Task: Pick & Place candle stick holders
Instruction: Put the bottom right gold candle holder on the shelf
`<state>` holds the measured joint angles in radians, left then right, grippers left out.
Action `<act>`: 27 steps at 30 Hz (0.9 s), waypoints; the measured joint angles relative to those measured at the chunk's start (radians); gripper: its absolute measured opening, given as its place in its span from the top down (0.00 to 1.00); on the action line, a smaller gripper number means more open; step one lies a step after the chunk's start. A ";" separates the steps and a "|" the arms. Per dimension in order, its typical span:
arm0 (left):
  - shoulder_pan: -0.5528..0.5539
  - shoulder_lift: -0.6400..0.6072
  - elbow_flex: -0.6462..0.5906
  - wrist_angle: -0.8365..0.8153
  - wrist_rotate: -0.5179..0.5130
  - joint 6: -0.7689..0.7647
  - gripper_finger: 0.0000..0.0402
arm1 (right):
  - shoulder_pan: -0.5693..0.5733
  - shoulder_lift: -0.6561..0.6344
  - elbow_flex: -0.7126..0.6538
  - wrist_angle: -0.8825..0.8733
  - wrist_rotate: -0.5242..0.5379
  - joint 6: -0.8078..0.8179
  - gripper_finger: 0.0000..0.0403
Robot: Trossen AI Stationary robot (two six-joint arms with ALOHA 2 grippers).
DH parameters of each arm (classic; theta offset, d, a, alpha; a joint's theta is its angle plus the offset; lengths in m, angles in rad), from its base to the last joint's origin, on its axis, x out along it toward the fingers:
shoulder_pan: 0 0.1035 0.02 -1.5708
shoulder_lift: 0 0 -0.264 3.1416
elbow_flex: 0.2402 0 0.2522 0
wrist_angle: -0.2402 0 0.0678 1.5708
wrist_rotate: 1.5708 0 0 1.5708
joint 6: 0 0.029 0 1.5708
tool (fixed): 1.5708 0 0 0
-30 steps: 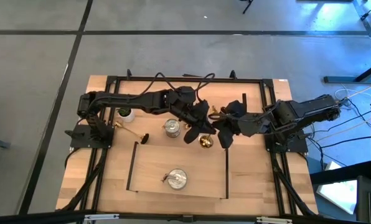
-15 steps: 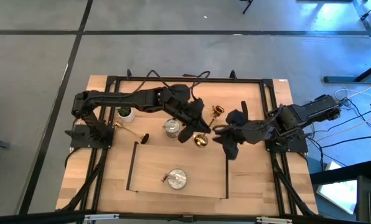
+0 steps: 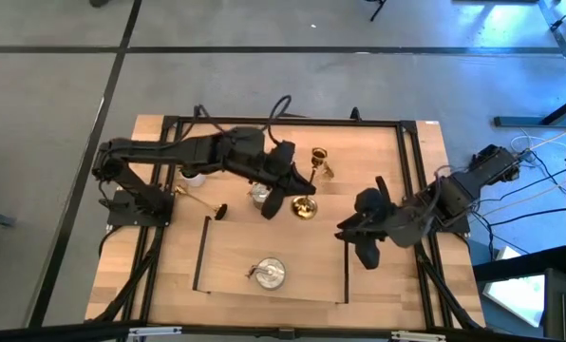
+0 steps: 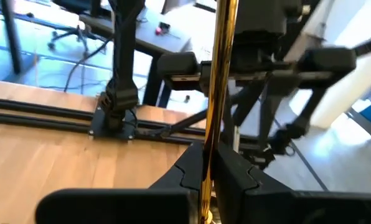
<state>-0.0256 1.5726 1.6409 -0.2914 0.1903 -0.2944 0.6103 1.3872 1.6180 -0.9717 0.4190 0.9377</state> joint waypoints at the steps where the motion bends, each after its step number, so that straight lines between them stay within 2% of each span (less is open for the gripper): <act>1: -0.016 0.006 0.000 0.018 -0.037 -0.013 0.97 | 0.011 0.000 0.000 -0.017 0.021 0.014 0.67; 6: -0.103 0.051 0.001 0.095 -0.249 -0.090 0.97 | 0.097 0.000 0.000 -0.097 0.125 0.088 0.69; 11: -0.187 0.108 0.001 0.213 -0.460 -0.159 0.97 | 0.250 0.001 0.000 -0.101 0.372 0.130 0.69; 16: -0.234 0.153 0.001 0.288 -0.587 -0.188 0.97 | 0.396 0.033 0.000 -0.102 0.592 0.191 0.70; 19: -0.256 0.163 0.001 0.297 -0.615 -0.190 0.97 | 0.439 0.059 0.000 -0.102 0.611 0.184 0.72; 23: -0.308 0.162 0.001 0.333 -0.625 -0.152 0.97 | 0.464 0.082 0.000 -0.110 0.552 0.176 0.74; 27: -0.363 0.162 0.001 0.331 -0.648 -0.039 0.97 | 0.482 0.084 0.000 -0.111 0.533 0.176 0.74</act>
<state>-0.3888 1.7345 1.6421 0.0393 -0.4579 -0.3337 1.0927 1.4708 1.6180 -1.0829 0.9520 1.1133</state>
